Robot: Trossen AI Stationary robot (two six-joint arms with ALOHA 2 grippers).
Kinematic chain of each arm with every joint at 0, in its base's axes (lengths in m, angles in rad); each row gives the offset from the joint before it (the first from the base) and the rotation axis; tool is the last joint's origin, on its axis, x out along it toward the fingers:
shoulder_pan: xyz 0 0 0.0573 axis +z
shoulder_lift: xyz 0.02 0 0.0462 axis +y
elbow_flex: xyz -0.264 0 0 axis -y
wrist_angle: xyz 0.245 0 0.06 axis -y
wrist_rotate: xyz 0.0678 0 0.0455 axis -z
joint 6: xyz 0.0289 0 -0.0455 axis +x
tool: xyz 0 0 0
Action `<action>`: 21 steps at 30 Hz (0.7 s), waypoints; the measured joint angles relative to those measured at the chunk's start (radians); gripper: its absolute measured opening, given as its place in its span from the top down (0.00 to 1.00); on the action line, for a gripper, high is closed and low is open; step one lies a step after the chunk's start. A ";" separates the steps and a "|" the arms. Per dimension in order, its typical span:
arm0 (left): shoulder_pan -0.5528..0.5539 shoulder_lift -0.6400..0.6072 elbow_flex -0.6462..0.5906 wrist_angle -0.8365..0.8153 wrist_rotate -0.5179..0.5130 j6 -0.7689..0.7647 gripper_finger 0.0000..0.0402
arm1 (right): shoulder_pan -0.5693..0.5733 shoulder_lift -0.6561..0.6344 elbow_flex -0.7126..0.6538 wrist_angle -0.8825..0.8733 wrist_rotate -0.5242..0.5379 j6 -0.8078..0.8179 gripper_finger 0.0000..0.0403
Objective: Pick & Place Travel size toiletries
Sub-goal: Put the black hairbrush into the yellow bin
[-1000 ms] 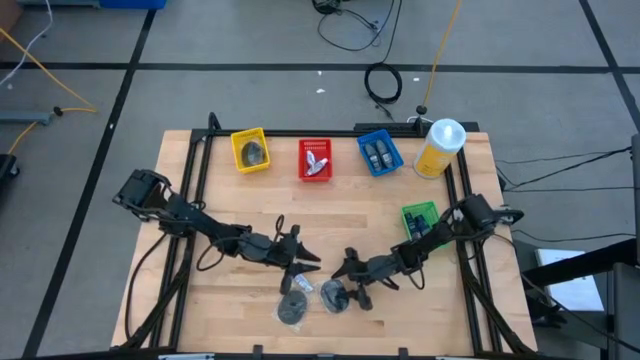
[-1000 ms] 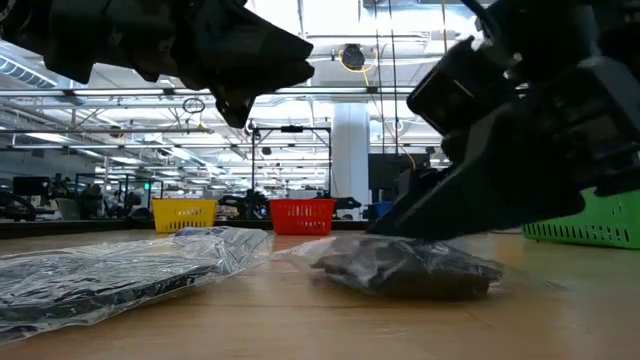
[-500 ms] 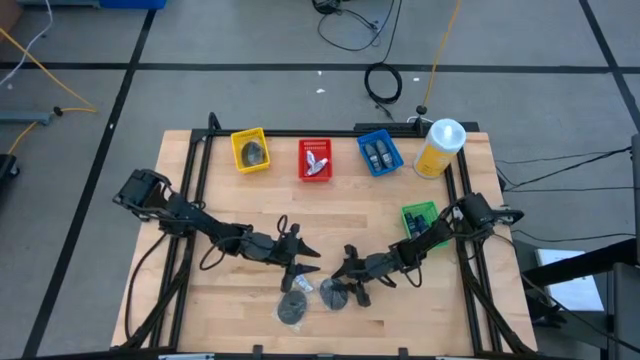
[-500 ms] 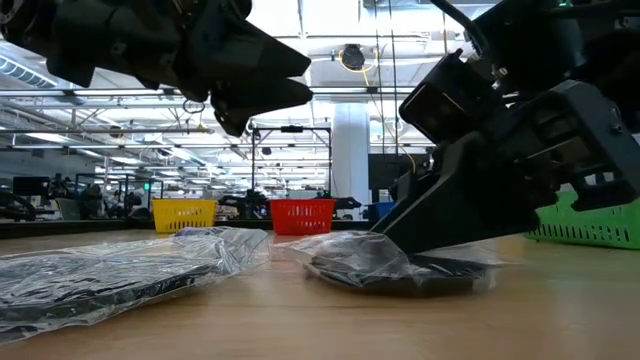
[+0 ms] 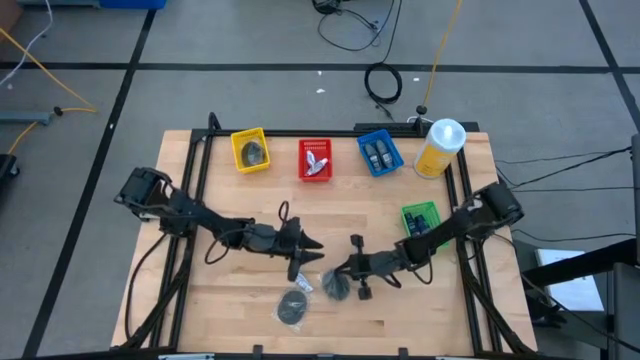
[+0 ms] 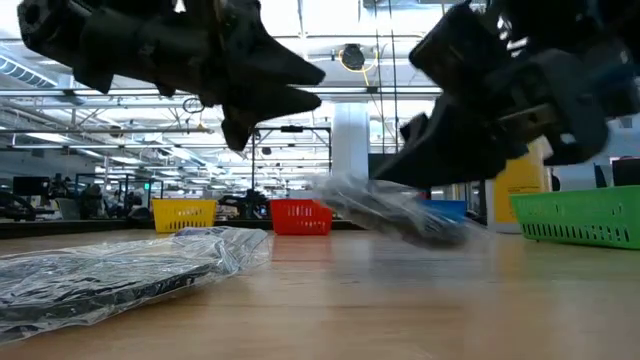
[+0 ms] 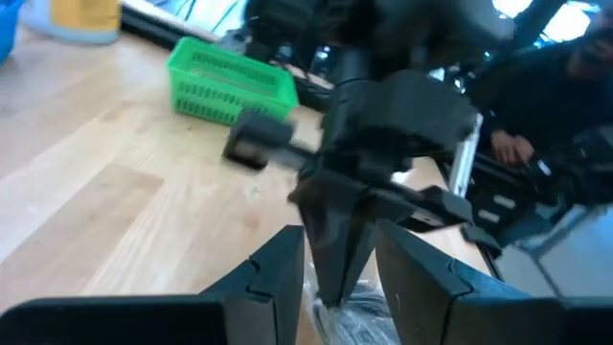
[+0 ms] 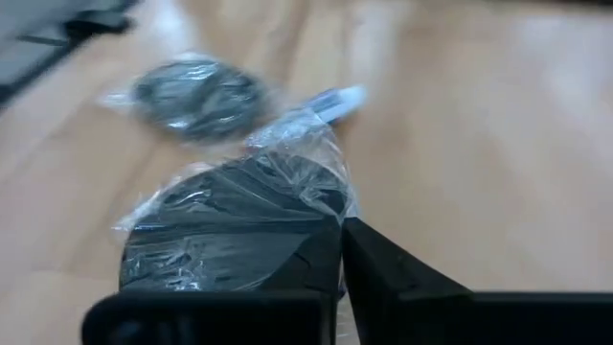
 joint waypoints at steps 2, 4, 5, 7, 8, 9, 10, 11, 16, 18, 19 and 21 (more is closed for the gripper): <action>0.014 0.000 0.000 0.000 0.000 -0.024 0.68 | 0.008 -0.026 0.000 -0.020 0.079 -0.030 0.98; 0.026 0.000 0.000 -0.001 0.002 -0.020 0.65 | 0.011 -0.039 0.000 -0.011 0.144 -0.061 0.99; 0.033 0.000 0.000 -0.004 0.002 -0.018 0.62 | 0.011 -0.043 0.000 -0.009 0.170 -0.080 1.00; 0.045 0.000 0.000 -0.015 0.003 -0.024 0.56 | 0.010 -0.045 0.000 -0.004 0.212 -0.109 1.00; 0.052 0.000 0.000 -0.023 0.003 -0.030 0.52 | 0.009 -0.045 0.000 0.004 0.221 -0.118 0.99; 0.059 0.000 0.000 -0.039 0.003 -0.045 0.48 | 0.005 -0.046 0.000 0.010 0.233 -0.127 0.99; 0.067 0.000 0.000 -0.059 0.003 -0.064 0.45 | 0.003 -0.046 0.000 0.017 0.245 -0.137 0.99; 0.074 0.000 0.000 -0.084 0.003 -0.087 0.41 | 0.000 -0.046 0.000 0.026 0.250 -0.147 1.00; 0.093 0.000 0.000 -0.170 0.003 -0.145 0.32 | -0.018 -0.046 0.000 0.095 0.270 -0.213 1.00; 0.097 0.000 0.000 -0.172 0.004 -0.148 0.31 | -0.026 -0.046 0.000 0.114 0.267 -0.236 1.00; 0.097 0.000 0.000 -0.170 0.010 -0.149 0.32 | -0.028 -0.046 0.000 0.120 0.266 -0.244 1.00; 0.098 0.000 0.000 -0.163 0.030 -0.150 0.34 | -0.035 -0.046 0.000 0.129 0.265 -0.250 1.00</action>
